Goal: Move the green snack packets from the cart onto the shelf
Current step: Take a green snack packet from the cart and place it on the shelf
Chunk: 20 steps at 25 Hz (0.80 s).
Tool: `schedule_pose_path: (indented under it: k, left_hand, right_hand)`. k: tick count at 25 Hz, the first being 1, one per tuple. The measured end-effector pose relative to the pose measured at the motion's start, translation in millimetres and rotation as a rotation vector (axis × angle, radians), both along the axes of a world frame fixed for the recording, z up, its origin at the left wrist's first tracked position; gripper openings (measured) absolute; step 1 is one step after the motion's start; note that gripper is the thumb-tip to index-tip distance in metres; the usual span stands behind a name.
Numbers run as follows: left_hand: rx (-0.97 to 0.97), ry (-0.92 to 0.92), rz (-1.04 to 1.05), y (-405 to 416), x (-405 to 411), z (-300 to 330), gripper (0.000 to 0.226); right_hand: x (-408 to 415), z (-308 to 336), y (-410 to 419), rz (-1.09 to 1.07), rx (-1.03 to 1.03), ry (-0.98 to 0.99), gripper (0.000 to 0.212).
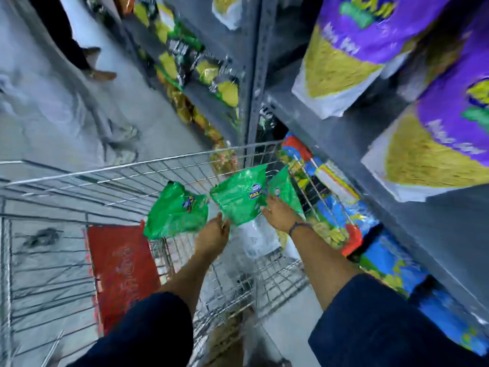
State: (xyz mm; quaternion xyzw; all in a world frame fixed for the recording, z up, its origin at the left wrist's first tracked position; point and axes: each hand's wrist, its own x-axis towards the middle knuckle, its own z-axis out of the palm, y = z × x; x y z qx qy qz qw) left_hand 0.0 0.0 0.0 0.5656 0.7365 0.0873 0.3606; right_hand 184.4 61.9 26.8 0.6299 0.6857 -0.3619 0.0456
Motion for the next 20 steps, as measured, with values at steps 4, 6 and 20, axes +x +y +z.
schedule_pose_path:
  k: [4, 6, 20]
  left_hand:
    - [-0.109, -0.271, 0.315, 27.0, 17.6, -42.3, 0.034]
    - [-0.163, -0.441, 0.498, 41.4, 27.5, -53.6, 0.036]
    - [0.293, -0.589, 0.243, -13.4, 45.9, 136.2, 0.028]
  right_hand:
    - [-5.1, -43.7, 38.2, -0.228, -0.193, 0.094, 0.063]
    - [-10.3, -57.9, 46.6, -0.354, -0.243, 0.238, 0.060]
    - [33.0, 105.4, -84.2, -0.770, 0.121, 0.923, 0.053]
